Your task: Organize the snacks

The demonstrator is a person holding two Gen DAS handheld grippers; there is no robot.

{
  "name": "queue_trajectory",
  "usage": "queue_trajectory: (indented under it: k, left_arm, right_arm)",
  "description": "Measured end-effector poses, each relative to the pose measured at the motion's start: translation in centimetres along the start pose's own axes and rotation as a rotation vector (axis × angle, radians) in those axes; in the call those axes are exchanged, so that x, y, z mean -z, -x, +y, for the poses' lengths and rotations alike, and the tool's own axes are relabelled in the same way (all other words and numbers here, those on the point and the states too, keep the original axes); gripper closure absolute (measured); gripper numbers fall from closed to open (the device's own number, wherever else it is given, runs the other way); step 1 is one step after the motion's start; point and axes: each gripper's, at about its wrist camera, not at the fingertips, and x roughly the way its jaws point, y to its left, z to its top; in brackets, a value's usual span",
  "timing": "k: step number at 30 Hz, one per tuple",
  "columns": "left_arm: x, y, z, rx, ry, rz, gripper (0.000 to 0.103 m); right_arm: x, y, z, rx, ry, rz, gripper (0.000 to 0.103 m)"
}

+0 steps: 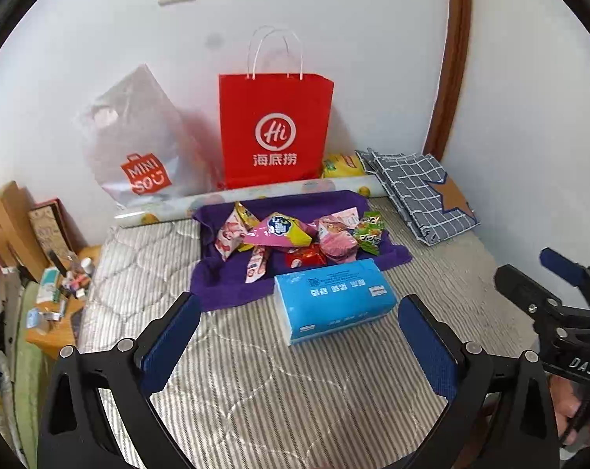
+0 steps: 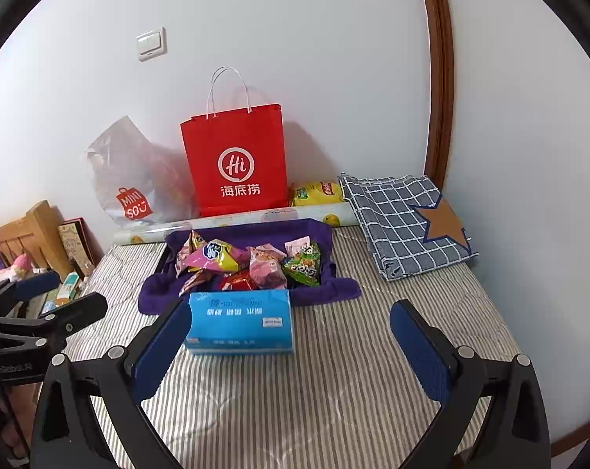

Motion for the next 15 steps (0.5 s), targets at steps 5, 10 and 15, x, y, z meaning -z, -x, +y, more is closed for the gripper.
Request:
queue_trajectory:
  k: [5,10,15]
  left_arm:
    - [0.7,0.5,-0.4,-0.009,0.010,0.007,0.003]
    - [1.0,1.3,-0.6,-0.029,0.018,-0.009,0.003]
    - [1.4,1.7,-1.0,-0.060,0.007,-0.021,0.003]
  right_arm:
    - [0.6,1.5,-0.4,-0.009,-0.022,-0.012,0.000]
    - [0.9,2.5,-0.7,-0.011,-0.030,-0.022,0.000]
    - [1.3,3.3,-0.6,-0.014,-0.024,-0.035,0.000]
